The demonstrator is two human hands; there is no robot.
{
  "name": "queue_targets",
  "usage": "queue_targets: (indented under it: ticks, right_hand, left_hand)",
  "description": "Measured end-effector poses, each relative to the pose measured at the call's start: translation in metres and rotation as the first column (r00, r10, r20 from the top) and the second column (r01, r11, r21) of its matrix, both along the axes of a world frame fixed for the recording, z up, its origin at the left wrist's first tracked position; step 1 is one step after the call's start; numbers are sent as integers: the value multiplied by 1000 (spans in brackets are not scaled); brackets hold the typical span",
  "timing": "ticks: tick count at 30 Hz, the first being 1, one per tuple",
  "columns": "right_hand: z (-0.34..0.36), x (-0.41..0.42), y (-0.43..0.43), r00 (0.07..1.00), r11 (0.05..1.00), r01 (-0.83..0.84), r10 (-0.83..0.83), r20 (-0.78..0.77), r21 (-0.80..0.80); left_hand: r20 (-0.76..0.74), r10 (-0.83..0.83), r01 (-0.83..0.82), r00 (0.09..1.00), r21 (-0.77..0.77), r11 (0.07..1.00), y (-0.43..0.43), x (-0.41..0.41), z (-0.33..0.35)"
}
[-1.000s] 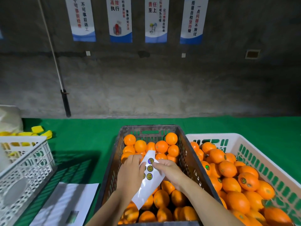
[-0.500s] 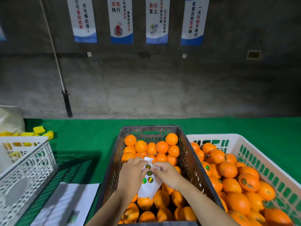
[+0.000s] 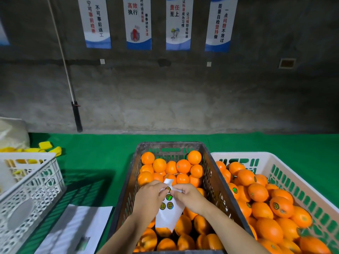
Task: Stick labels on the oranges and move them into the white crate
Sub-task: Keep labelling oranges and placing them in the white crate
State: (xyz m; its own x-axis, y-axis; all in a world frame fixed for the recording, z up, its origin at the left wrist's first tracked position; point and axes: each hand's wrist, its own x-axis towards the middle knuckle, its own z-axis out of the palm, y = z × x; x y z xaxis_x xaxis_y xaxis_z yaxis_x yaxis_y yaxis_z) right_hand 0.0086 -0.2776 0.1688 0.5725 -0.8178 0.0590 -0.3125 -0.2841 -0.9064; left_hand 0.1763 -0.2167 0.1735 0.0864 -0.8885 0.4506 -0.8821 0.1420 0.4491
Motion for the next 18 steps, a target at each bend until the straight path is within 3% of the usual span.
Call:
queue_targets:
  ticks: [9, 18]
  right_hand:
    - [8, -3, 5, 999, 1000, -19, 19, -26, 4]
    - [15, -1, 8, 999, 988, 29, -33, 26, 154]
  left_hand:
    - [-21, 56, -54, 998, 89, 995, 0, 0, 2]
    - [-51, 41, -36, 998, 95, 995, 1, -3, 4]
